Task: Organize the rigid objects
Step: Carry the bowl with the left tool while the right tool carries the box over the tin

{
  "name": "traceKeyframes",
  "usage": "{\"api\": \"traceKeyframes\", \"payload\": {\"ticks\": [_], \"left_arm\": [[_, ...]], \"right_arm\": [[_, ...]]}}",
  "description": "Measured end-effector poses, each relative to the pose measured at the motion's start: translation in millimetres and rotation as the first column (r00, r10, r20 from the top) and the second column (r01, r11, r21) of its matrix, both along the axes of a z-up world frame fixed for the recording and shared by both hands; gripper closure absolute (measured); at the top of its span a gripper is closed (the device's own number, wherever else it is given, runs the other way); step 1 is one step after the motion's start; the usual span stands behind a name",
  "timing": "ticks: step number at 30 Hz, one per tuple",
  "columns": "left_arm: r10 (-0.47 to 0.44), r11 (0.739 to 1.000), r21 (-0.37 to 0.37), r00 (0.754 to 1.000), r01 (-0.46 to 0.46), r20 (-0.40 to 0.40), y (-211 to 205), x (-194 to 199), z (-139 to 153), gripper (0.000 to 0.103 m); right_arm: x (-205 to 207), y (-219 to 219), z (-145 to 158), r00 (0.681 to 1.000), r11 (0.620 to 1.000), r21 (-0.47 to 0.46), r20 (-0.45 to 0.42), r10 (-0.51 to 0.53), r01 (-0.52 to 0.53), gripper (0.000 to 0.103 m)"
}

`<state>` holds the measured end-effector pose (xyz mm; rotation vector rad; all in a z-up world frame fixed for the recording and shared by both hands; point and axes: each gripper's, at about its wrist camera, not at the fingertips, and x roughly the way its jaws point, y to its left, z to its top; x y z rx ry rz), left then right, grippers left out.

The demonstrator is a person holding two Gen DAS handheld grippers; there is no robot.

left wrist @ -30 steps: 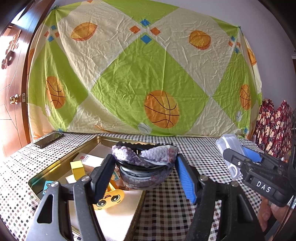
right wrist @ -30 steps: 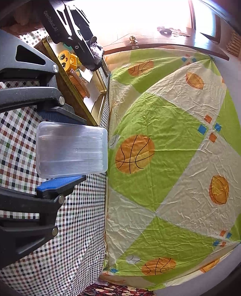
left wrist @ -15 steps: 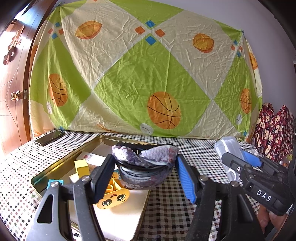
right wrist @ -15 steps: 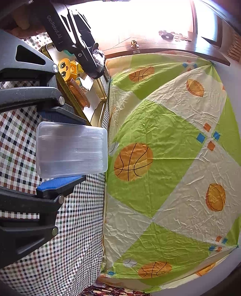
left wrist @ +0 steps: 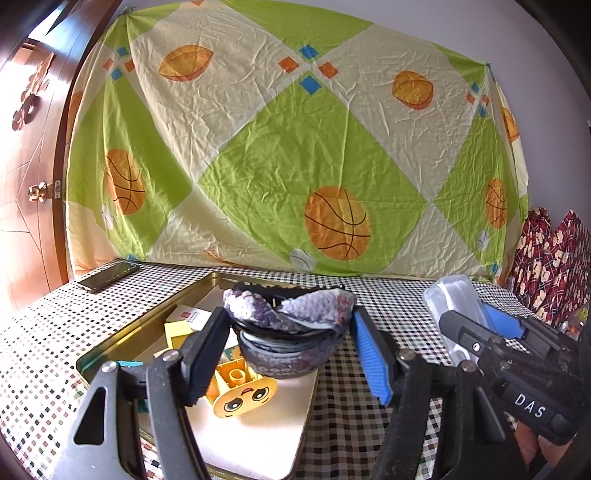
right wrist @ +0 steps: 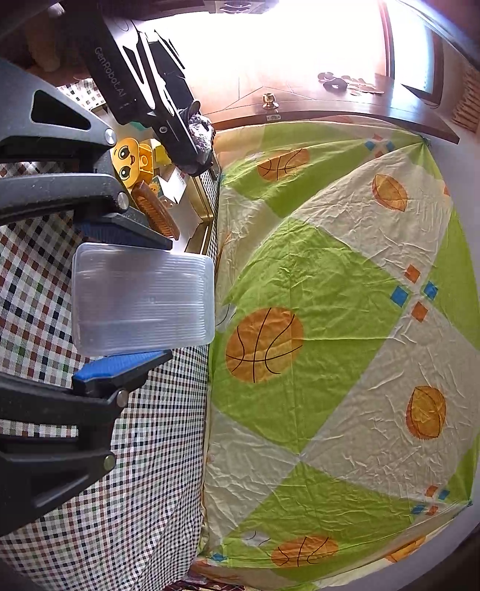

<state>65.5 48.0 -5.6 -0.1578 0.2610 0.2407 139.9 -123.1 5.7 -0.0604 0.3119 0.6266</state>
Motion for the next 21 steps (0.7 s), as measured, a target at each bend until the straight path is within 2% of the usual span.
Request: {"api": "traceKeyframes", "payload": {"ticks": [21], "left_arm": [[0.035,0.999,-0.019,0.999,-0.035,0.005,22,-10,-3,0.036]], "right_arm": [[-13,30,-2,0.998,0.998,-0.024,0.006,0.061,-0.061,0.049]]}}
